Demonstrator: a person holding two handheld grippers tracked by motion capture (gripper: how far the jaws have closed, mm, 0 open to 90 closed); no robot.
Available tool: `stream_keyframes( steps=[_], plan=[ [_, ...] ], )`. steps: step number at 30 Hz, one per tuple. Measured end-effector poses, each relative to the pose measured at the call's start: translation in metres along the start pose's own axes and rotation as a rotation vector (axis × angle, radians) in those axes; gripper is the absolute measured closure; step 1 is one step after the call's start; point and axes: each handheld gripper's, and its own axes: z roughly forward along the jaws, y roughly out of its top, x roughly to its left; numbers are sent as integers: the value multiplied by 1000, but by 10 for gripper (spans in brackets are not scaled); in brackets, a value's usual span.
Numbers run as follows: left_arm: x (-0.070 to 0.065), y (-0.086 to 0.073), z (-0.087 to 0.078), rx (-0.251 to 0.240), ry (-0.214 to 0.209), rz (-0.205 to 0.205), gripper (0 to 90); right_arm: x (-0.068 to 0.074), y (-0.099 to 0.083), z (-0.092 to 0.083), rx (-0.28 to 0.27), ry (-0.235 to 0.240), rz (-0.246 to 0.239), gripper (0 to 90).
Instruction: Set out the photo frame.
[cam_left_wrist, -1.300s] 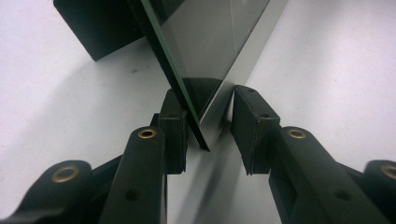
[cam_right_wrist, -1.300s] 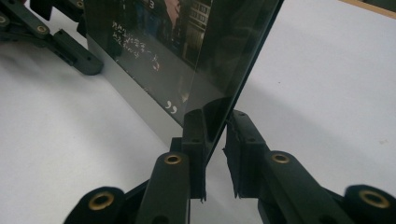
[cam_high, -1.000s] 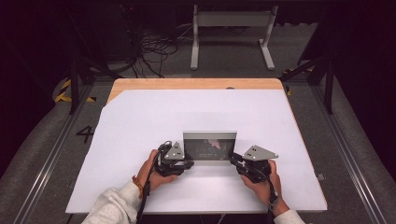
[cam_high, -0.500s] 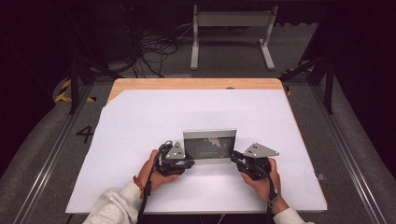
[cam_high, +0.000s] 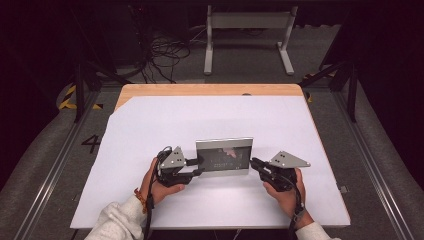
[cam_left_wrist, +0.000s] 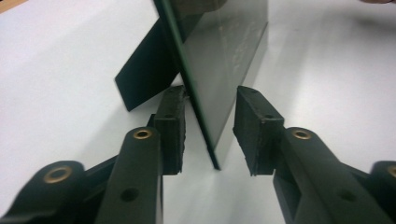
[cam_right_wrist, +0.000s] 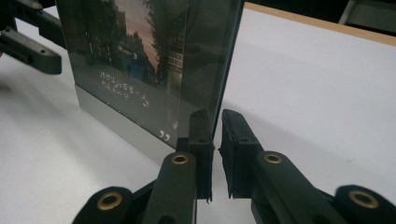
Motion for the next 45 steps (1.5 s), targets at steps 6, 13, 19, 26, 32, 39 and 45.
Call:
stream_keyframes(
  steps=[6,13,19,26,32,39,45],
  plan=[
    [1,-2,6,46,27,8,740,0,-1,6,12,6,-3,822],
    [2,-2,7,67,40,32,763,0,-4,8,26,22,1,819],
    [6,-8,11,107,24,21,776,4,-6,9,32,51,-16,814],
    [6,-11,13,143,10,27,788,6,-6,7,41,45,-32,821],
    [4,-10,13,149,25,35,786,6,-5,7,43,40,-44,822],
    [3,-7,8,120,47,51,777,7,-1,3,28,15,-62,829],
    [0,-3,1,107,72,61,773,5,6,-7,26,2,-83,812]
  ],
)
